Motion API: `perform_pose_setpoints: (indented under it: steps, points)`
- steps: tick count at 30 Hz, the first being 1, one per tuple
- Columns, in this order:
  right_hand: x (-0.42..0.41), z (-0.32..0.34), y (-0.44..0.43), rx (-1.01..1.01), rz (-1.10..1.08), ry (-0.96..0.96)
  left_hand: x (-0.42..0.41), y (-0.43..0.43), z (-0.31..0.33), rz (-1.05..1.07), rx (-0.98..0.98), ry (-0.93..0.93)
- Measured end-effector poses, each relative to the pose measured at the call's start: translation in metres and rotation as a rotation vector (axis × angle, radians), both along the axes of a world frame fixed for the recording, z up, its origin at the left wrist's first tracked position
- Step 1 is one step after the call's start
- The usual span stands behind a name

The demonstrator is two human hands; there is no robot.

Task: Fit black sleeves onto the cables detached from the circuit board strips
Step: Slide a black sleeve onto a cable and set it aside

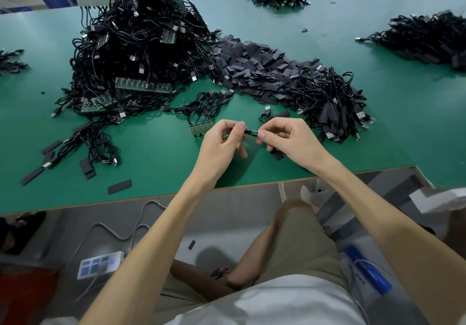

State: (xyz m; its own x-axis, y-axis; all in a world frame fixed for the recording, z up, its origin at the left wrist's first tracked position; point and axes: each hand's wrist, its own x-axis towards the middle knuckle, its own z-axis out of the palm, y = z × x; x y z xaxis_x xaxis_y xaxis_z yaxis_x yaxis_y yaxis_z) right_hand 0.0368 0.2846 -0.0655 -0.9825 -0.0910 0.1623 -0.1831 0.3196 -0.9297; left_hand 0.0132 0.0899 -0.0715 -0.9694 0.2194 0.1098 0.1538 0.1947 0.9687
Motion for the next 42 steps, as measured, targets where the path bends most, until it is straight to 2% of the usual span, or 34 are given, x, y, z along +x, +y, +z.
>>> perform_pose_setpoints:
  steps: [3, 11, 30, 42]
  points:
    - [0.0008, 0.0004, -0.0010, 0.011, 0.000, 0.003, -0.0014, -0.0036, -0.0016, -0.039, 0.027, 0.017]
    - [0.0012, 0.0006, 0.0015, -0.008, -0.027, 0.005, 0.0006, -0.0039, -0.0005, -0.089, -0.083, 0.098]
    - [0.0022, 0.0024, -0.0041, 0.100, -0.038, -0.030, 0.0031, -0.0077, 0.0031, -0.115, 0.013, 0.054]
    - [0.0036, 0.0079, -0.0029, -0.074, -0.053, -0.025, 0.0054, -0.0061, 0.0055, -0.136, 0.003, 0.036]
